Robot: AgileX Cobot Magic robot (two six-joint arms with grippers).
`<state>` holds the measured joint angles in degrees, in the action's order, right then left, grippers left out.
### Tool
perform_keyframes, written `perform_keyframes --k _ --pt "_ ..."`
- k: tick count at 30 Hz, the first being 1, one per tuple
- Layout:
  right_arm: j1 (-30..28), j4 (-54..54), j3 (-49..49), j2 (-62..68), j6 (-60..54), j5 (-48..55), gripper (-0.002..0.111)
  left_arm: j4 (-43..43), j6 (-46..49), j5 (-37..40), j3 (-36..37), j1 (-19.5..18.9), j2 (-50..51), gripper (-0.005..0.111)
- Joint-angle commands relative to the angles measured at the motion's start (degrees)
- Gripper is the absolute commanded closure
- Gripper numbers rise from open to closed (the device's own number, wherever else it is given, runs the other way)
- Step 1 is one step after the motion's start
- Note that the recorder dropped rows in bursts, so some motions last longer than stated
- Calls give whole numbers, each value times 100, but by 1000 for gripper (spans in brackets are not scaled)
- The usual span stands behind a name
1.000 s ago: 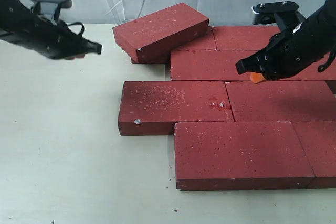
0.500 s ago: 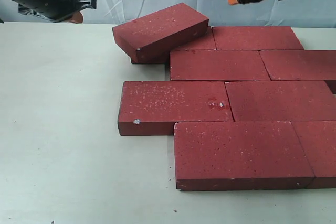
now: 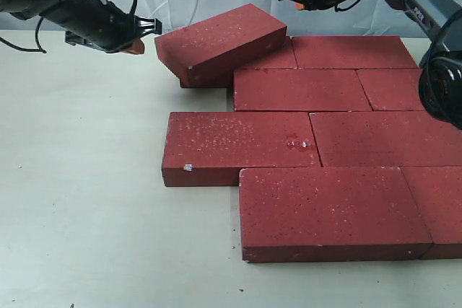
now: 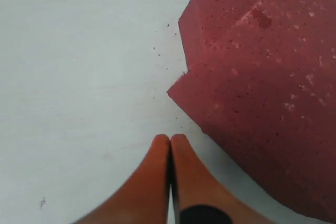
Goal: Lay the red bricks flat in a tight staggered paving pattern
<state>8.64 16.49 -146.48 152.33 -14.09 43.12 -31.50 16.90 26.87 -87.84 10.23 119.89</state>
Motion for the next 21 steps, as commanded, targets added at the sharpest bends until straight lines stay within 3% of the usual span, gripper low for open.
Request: perform_keyframes --k 1,11,21 --pt "10 160 -68 227 -44 -142 109 16 19 -242 -49 128 8 107" --pt "284 307 -68 357 -295 -85 109 -268 19 -308 -53 139 312 107" --pt "387 349 -68 35 -766 999 109 -918 155 -469 -97 139 474 107"
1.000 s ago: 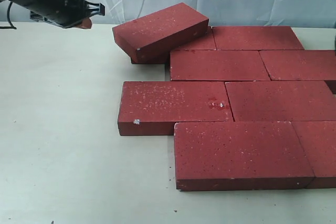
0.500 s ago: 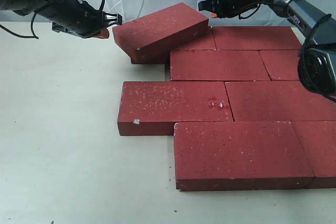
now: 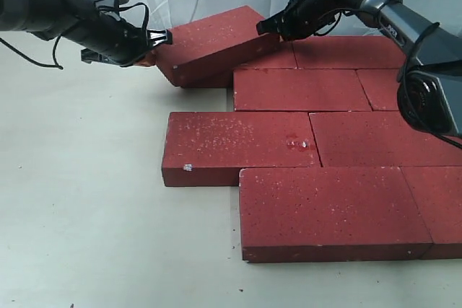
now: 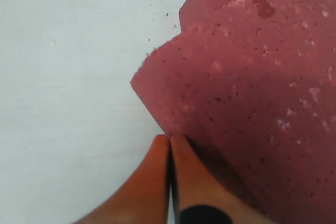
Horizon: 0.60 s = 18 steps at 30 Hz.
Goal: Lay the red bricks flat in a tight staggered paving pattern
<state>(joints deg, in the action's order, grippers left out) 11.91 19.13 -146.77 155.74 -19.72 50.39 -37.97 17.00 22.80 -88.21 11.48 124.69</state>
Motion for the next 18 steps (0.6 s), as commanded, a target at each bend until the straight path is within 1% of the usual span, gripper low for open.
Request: perform_keyframes --k 1,4,7,9,11,13,14,18 --pt "76 85 -38 -377 -204 320 109 -390 293 -52 -60 14 -6 107" --pt "88 348 -38 -582 -341 675 109 -600 501 -54 -60 14 -6 107" --pt "88 331 -38 -685 -478 1245 109 -235 525 43 -60 14 -130 107" --pt "105 373 -28 -727 -768 1637 109 -18 470 93 -60 -8 -275 107" --pt "170 349 15 -845 -877 1957 109 31 399 54 42 -83 -562 107" --pt "250 403 313 -1068 -877 1957 109 191 399 55 245 -183 -802 107" --pt "349 415 650 -1260 -877 1957 109 206 399 66 474 -277 -946 107" --pt "551 323 1344 -1726 -877 1957 109 206 399 52 971 -432 -1246 107"
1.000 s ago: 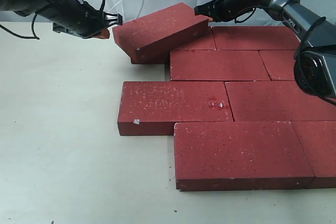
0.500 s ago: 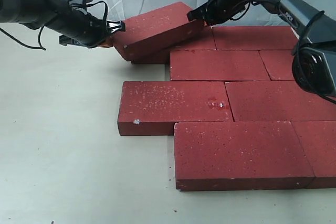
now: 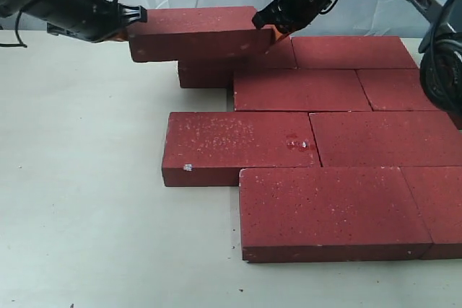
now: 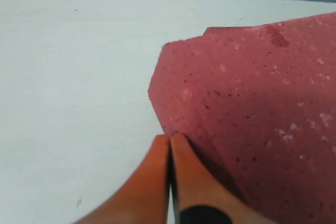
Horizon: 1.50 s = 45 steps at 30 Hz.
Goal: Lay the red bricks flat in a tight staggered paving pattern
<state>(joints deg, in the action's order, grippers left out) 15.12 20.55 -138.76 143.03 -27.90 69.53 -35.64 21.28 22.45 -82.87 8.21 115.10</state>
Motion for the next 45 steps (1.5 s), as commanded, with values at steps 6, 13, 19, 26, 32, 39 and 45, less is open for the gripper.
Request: perform_keyframes --k 6,13,19,26,32,39,45 --pt "842 191 1649 -1137 68 -127 109 20 -29 -186 1282 -198 -892 107" --pt "1700 102 2336 -1351 332 -826 109 384 -29 -426 1743 -198 -1444 107" --pt "2098 -407 2363 -1351 634 -1035 109 487 -142 -320 1914 -633 -1449 107" --pt "2113 -490 2363 -1351 756 -1518 109 944 -130 -295 2258 -1203 -1449 107" --pt "2113 -380 2363 -1351 756 -1509 109 1166 -249 -467 2272 -1390 -1449 107" --pt "2113 -402 2363 -1351 756 -1655 109 926 -330 -658 2272 -1964 -1449 107" --pt "2113 -402 2363 -1351 756 -1647 109 960 -314 -548 2272 -2005 -1449 107"
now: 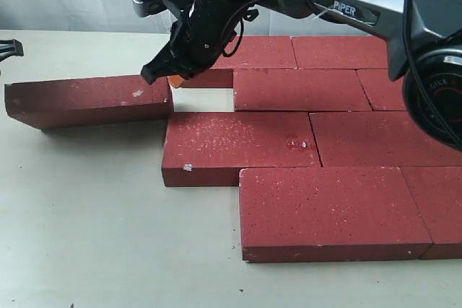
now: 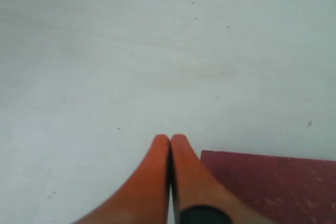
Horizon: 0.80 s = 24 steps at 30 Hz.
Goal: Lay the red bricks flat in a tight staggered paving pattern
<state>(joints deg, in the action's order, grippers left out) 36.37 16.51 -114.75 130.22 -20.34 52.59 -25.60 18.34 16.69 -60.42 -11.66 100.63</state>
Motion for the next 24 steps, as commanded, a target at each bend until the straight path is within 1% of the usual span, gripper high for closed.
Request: perform_keyframes --k 1,4,7,10,14,19,22,24 --pt "-11 2 -38 -70 0 208 109 -43 -20 28 26 -18 -2 107" --pt "29 80 -38 -70 -15 828 109 -43 -20 41 26 -18 -17 107" --pt "143 427 -38 -70 -359 1320 109 -43 -20 41 26 -18 -131 107" --pt "282 845 -38 -70 -726 1275 109 -43 -20 92 26 -18 -261 107" --pt "375 885 -38 -70 -702 929 109 -32 -20 317 26 -18 -442 107" --pt "430 1301 -38 -51 -687 1530 109 -45 -20 515 26 -7 -675 107" --pt "653 1172 -38 93 -702 1579 109 -209 -20 517 26 -7 -732 107" --pt "867 767 -38 169 -758 1227 109 -248 -20 550 26 -7 -707 107"
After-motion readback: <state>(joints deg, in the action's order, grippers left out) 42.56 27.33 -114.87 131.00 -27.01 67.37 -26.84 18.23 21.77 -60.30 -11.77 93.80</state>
